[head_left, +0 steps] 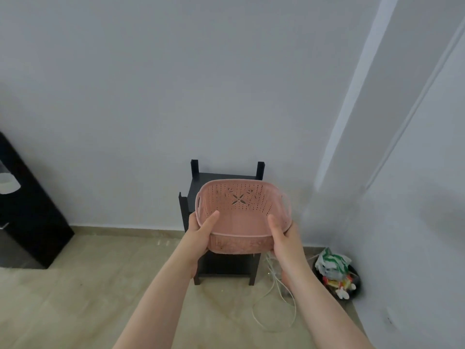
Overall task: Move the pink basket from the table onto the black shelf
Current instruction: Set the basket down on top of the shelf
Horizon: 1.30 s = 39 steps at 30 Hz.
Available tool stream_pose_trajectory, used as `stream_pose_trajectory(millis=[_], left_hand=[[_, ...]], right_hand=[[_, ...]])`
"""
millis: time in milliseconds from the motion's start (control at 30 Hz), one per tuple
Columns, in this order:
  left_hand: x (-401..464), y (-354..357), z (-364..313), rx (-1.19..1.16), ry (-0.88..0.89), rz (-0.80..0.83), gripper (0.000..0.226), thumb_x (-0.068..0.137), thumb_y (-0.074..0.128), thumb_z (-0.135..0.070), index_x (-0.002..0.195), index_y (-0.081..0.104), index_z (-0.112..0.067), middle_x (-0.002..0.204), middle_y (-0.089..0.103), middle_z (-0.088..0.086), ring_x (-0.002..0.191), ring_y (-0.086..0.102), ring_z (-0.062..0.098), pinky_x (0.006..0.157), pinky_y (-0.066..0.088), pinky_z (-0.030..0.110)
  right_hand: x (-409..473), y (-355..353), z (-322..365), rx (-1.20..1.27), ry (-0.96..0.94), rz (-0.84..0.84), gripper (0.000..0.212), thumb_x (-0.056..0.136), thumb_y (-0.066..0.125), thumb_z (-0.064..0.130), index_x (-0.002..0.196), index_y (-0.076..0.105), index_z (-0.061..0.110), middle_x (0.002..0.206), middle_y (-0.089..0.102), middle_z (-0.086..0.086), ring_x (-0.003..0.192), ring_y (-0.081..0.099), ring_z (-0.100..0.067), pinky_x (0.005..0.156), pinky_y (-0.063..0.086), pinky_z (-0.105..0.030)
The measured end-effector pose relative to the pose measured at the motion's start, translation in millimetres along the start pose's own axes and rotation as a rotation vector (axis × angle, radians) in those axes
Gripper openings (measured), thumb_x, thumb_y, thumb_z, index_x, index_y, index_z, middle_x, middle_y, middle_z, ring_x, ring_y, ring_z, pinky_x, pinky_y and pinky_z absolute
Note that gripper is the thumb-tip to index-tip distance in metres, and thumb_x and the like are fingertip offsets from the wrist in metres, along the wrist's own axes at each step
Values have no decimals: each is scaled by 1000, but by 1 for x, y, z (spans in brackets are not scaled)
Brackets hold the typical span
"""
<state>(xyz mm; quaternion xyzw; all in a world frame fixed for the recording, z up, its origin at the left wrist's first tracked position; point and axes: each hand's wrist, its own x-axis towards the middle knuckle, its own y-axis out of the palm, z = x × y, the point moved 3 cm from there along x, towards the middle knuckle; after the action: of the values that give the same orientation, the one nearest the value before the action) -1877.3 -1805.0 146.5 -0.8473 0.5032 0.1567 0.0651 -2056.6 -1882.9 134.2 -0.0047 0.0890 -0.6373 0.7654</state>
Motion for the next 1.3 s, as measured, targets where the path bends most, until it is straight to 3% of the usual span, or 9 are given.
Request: stream_pose_trajectory(millis=[100, 200, 300, 400, 633, 833, 1100, 1233, 1300], left_hand=[[55, 15, -13, -11, -20, -37, 72, 88, 57, -54, 150, 28, -31, 138, 53, 1, 121, 55, 27, 102, 46, 47], [100, 27, -21, -36, -42, -83, 77, 83, 59, -59, 148, 30, -32, 139, 53, 0, 125, 52, 27, 107, 40, 50], [141, 38, -23, -97, -53, -153, 68, 89, 59, -48, 148, 31, -27, 134, 53, -3, 120, 51, 20, 103, 40, 38], [173, 46, -24, -135, -35, -230, 68, 93, 59, -38, 150, 26, -24, 128, 50, -6, 112, 46, 13, 90, 36, 28], [252, 47, -12, -182, -30, -349, 76, 91, 61, -40, 153, 19, -26, 139, 48, -3, 115, 44, 13, 93, 36, 30], [314, 46, 16, -222, -78, -415, 81, 89, 63, -42, 153, 16, -27, 135, 47, -5, 115, 43, 14, 93, 35, 31], [369, 44, 54, -209, -116, -462, 82, 88, 64, -42, 152, 17, -27, 137, 47, -4, 114, 44, 14, 97, 37, 32], [384, 41, 65, -207, -108, -485, 80, 88, 64, -41, 152, 17, -28, 133, 47, -7, 114, 44, 13, 93, 36, 28], [389, 41, 67, -203, -97, -498, 80, 89, 64, -40, 152, 17, -29, 134, 47, -7, 115, 44, 12, 93, 36, 27]], right_hand=[[60, 2, 8, -19, 15, 6, 71, 92, 52, 53, 147, 37, 10, 133, 54, -2, 123, 54, -24, 99, 47, -36], [112, 5, 15, -34, 29, 35, 64, 93, 53, 51, 142, 40, 12, 126, 54, -1, 118, 56, -24, 104, 49, -44], [165, 16, 16, -17, 55, 80, 60, 93, 52, 52, 140, 42, 16, 116, 56, 3, 113, 58, -22, 102, 50, -43], [211, 33, 14, 18, 96, 127, 62, 94, 51, 52, 144, 43, 18, 124, 57, 2, 118, 56, -22, 106, 47, -45], [305, 83, -12, 88, 172, 212, 58, 94, 48, 56, 142, 46, 25, 138, 58, -1, 131, 53, -24, 113, 40, -51], [370, 115, -44, 12, 149, 241, 99, 65, 47, 86, 146, 47, 29, 143, 58, 1, 132, 53, -22, 112, 41, -53], [414, 139, -83, -45, 169, 273, 87, 75, 43, 76, 146, 47, 26, 141, 58, -1, 131, 53, -22, 113, 41, -51], [430, 146, -100, -39, 181, 278, 66, 92, 43, 62, 146, 48, 25, 140, 59, 1, 130, 52, -19, 112, 40, -41], [436, 149, -104, -39, 180, 283, 66, 90, 44, 63, 145, 49, 26, 137, 59, 3, 129, 51, -17, 111, 39, -39]])
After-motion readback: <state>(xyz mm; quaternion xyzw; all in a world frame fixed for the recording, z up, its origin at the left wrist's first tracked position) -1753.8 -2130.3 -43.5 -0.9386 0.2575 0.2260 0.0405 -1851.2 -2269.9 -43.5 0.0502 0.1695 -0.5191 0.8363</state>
